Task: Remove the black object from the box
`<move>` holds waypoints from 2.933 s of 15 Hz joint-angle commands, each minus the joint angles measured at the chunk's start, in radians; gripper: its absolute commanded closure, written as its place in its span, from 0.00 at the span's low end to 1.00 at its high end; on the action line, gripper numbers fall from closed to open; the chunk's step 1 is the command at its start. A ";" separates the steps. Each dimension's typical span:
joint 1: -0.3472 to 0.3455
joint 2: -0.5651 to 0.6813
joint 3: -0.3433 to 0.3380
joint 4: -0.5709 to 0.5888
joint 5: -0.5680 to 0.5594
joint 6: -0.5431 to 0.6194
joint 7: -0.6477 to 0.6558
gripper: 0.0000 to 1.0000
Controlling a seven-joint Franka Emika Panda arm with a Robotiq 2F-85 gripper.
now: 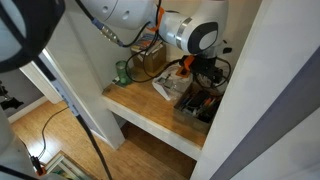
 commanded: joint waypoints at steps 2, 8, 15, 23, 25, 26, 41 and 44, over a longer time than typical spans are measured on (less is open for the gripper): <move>0.014 0.047 0.016 0.010 -0.027 0.032 0.022 0.00; 0.029 0.136 0.019 0.048 -0.052 0.052 0.045 0.00; 0.024 0.227 0.025 0.111 -0.062 0.056 0.028 0.00; 0.023 0.307 0.024 0.178 -0.088 0.076 0.030 0.00; 0.025 0.326 0.021 0.193 -0.093 0.075 0.033 0.00; 0.026 0.336 0.020 0.200 -0.096 0.074 0.035 0.00; 0.033 0.409 0.007 0.262 -0.168 0.066 0.041 0.38; 0.033 0.363 0.007 0.230 -0.165 0.064 0.041 0.58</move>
